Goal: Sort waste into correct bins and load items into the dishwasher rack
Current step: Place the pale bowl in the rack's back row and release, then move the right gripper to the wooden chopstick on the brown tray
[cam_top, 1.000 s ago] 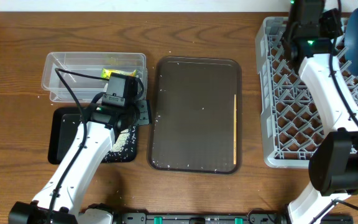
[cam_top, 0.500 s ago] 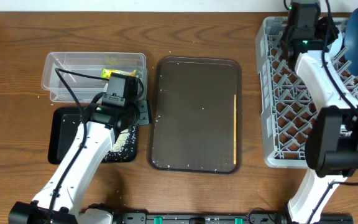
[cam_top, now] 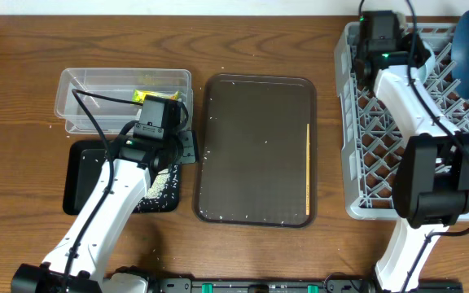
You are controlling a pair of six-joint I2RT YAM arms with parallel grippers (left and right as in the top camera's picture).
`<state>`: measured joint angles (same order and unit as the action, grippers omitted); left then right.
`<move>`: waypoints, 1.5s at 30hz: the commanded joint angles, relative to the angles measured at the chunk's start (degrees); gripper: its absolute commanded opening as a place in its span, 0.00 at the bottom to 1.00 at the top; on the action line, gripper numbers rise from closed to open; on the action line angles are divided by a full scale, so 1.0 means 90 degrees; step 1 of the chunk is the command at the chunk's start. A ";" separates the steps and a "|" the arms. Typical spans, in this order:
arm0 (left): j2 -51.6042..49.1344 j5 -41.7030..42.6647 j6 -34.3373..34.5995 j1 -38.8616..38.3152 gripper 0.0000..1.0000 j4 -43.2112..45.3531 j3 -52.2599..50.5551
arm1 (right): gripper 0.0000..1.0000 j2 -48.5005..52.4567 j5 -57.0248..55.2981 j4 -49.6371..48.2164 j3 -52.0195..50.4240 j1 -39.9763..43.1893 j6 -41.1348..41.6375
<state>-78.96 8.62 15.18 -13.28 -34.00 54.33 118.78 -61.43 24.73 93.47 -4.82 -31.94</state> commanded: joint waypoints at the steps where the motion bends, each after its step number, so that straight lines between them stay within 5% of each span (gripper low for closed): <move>1: 0.0044 -0.0034 -0.0010 0.0027 0.55 0.0000 0.0085 | 0.06 0.0056 0.0209 0.0430 -0.0053 -0.0141 0.0702; 9: 0.0044 -0.0034 -0.0010 0.0027 0.55 0.0000 0.0085 | 0.28 0.0056 0.0211 0.1724 -0.0053 -0.0418 0.2217; 17: 0.0039 -0.0034 -0.0010 0.0027 0.55 0.0000 0.0085 | 0.31 -0.0056 0.0432 0.2191 -0.0053 -0.0634 0.2737; 21: 0.0039 -0.0034 -0.0010 0.0027 0.55 -0.0002 0.0085 | 0.33 -0.0500 0.1603 0.2200 -0.0053 -0.0668 0.2737; 29: 0.0039 -0.0034 -0.0010 0.0027 0.55 0.0000 0.0085 | 0.57 -0.1727 0.4573 0.2261 -0.0053 -0.0670 0.2737; 37: 0.0039 -0.0034 -0.0010 0.0027 0.56 0.0002 0.0085 | 0.64 -0.1885 0.8046 0.3043 -0.0056 -0.0818 0.2987; 45: 0.0039 -0.0034 -0.0010 0.0027 0.56 0.0049 0.0085 | 0.58 -0.1326 0.8055 0.3891 -0.0066 -0.1535 0.4090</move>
<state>-78.96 8.62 15.18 -13.28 -33.80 54.33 104.75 8.71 58.78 92.92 -16.05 -0.56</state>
